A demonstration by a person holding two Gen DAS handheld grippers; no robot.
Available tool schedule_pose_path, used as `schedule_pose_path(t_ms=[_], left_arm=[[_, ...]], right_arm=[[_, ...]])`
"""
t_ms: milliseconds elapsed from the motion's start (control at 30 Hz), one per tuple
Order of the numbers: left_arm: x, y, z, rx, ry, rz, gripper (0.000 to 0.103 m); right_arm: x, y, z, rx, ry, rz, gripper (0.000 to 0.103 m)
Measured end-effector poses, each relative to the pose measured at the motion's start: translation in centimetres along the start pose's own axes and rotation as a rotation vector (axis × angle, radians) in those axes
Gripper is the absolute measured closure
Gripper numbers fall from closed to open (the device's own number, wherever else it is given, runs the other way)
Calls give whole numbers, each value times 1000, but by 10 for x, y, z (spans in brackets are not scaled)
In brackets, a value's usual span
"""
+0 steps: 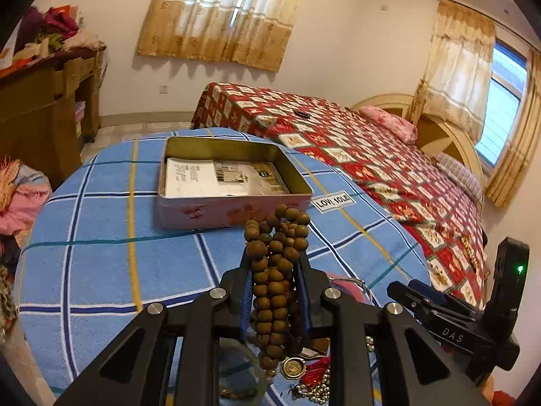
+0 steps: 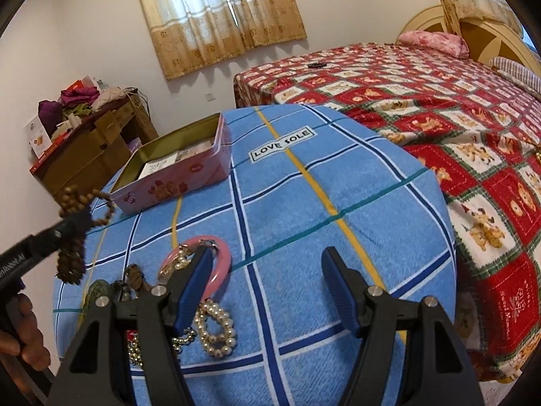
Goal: Organize jewelry
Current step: 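Grasp the brown bead bracelet with the left tool and lift it, then grasp the silver bangle with the right tool while the left tool holds the beads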
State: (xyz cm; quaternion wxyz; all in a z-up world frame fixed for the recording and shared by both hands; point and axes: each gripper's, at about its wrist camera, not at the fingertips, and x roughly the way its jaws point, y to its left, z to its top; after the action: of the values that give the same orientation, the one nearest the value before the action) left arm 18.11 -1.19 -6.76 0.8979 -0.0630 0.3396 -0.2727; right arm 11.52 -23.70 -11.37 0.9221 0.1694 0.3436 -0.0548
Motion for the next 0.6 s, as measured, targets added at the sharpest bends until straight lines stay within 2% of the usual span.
schedule_pose_path(t_ms=[200, 267, 400, 467, 533, 567, 600], left_arm=[[-10, 13, -4, -55, -18, 13, 81], [-8, 11, -6, -43, -9, 26, 81], [-5, 11, -9, -39, 6, 35, 81], [-5, 12, -10, -44, 9, 37, 81], [-6, 15, -11, -46, 8, 40, 80], [-6, 17, -11, -50, 10, 40, 80], [-6, 17, -12, -55, 11, 39, 80]], right_arm=[[4, 9, 1, -23, 19, 55, 29], [15, 15, 4, -24, 57, 89, 27], [37, 29, 5, -64, 125, 90, 27], [48, 31, 7, -71, 167, 84, 30], [52, 33, 7, -80, 183, 87, 55], [51, 34, 7, -87, 182, 83, 62], [50, 34, 7, -93, 179, 80, 77]])
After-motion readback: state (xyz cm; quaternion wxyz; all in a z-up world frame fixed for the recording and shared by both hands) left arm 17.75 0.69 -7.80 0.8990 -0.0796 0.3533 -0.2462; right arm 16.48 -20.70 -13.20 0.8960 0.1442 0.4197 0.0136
